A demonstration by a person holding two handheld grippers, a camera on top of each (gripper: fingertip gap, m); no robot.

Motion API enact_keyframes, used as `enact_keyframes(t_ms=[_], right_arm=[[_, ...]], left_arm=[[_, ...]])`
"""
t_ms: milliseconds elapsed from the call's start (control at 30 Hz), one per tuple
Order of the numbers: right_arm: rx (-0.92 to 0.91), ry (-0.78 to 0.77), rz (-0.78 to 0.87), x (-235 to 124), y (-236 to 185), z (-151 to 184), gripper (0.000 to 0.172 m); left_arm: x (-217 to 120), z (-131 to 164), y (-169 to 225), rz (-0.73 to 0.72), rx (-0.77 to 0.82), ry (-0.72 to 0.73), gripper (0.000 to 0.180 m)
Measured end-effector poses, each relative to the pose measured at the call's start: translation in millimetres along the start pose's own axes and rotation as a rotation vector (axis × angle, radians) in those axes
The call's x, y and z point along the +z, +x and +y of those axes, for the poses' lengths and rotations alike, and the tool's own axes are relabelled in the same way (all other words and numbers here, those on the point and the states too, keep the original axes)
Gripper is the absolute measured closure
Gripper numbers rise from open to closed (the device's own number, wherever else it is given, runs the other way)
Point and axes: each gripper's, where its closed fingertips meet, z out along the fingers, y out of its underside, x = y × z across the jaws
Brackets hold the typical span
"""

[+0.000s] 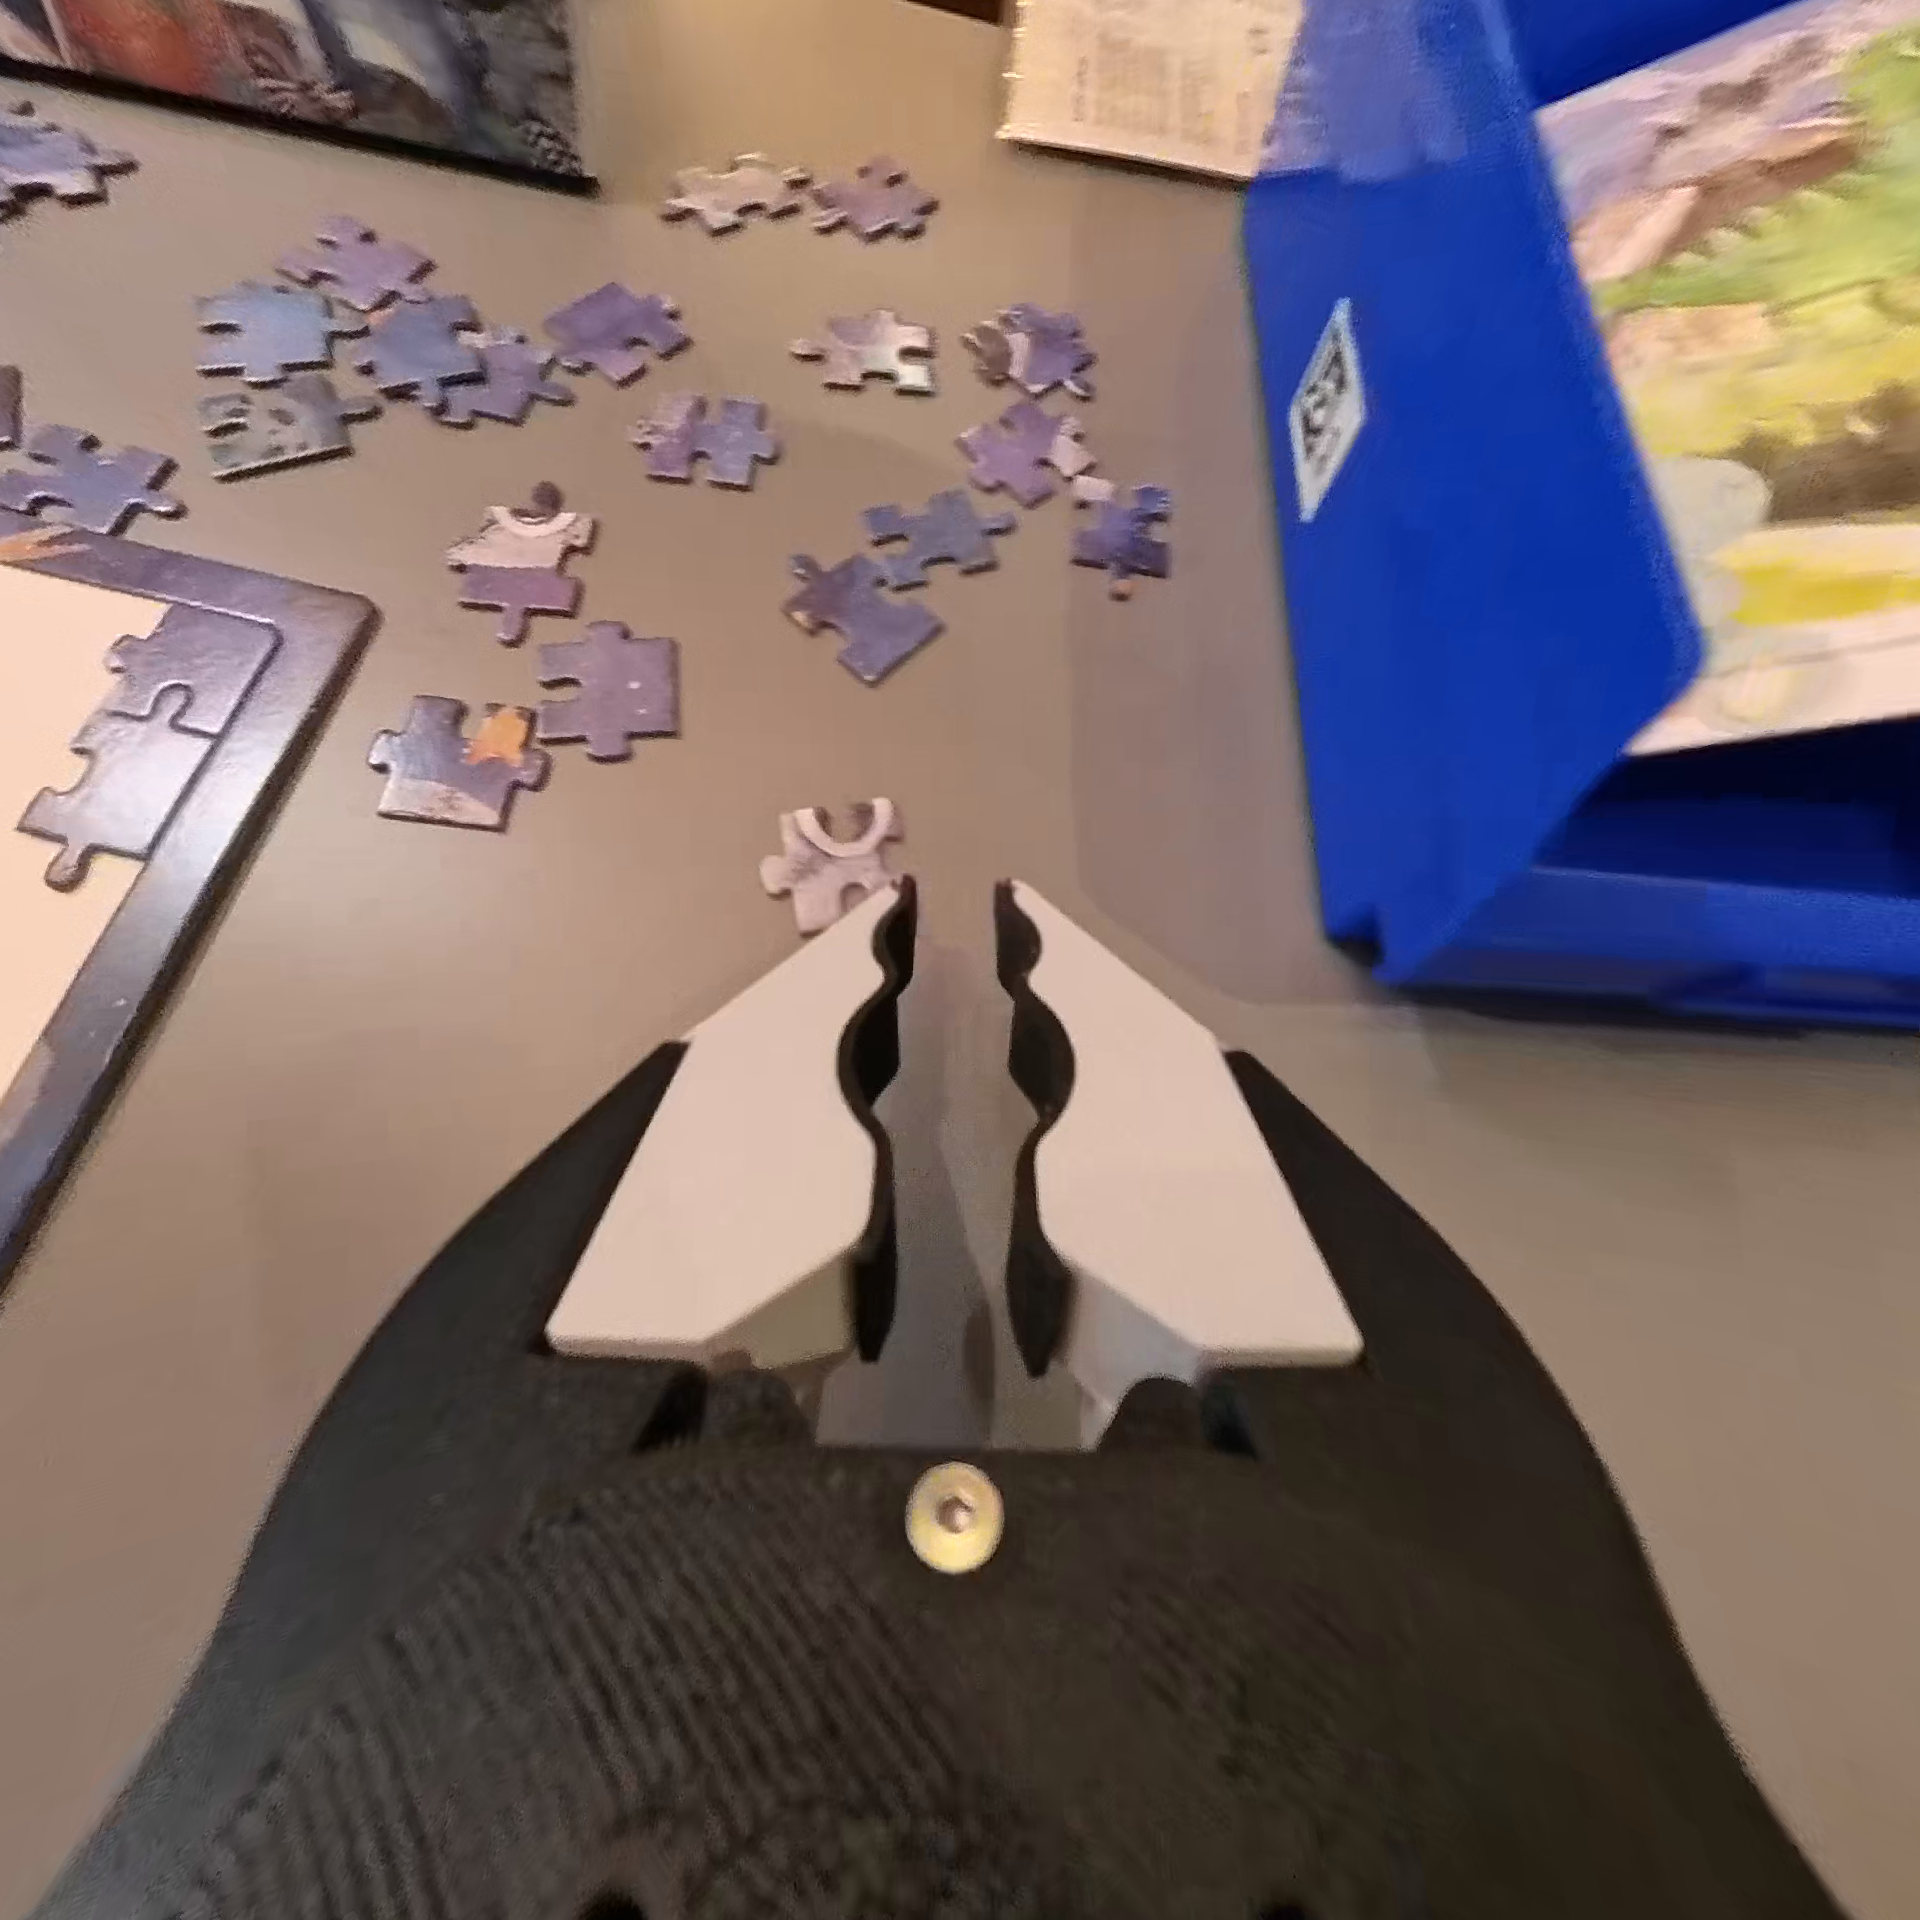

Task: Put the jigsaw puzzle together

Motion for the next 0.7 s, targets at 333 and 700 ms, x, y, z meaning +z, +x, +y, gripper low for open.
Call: enact_keyframes(t_ms=[333, 700], right_arm=[[-0.178, -0.048, -0.186, -19.4, -40.0, 37.3, 0.131], [-0.128, -0.117, -0.265, -22.7, -48.9, 51.9, 0.123]], left_arm=[[0.8, -0.2, 2.6, 0.003, 0.005, -0.002, 0.177], [-0.2, -2.4, 4.6, 0.008, 0.004, 0.010, 0.177]])
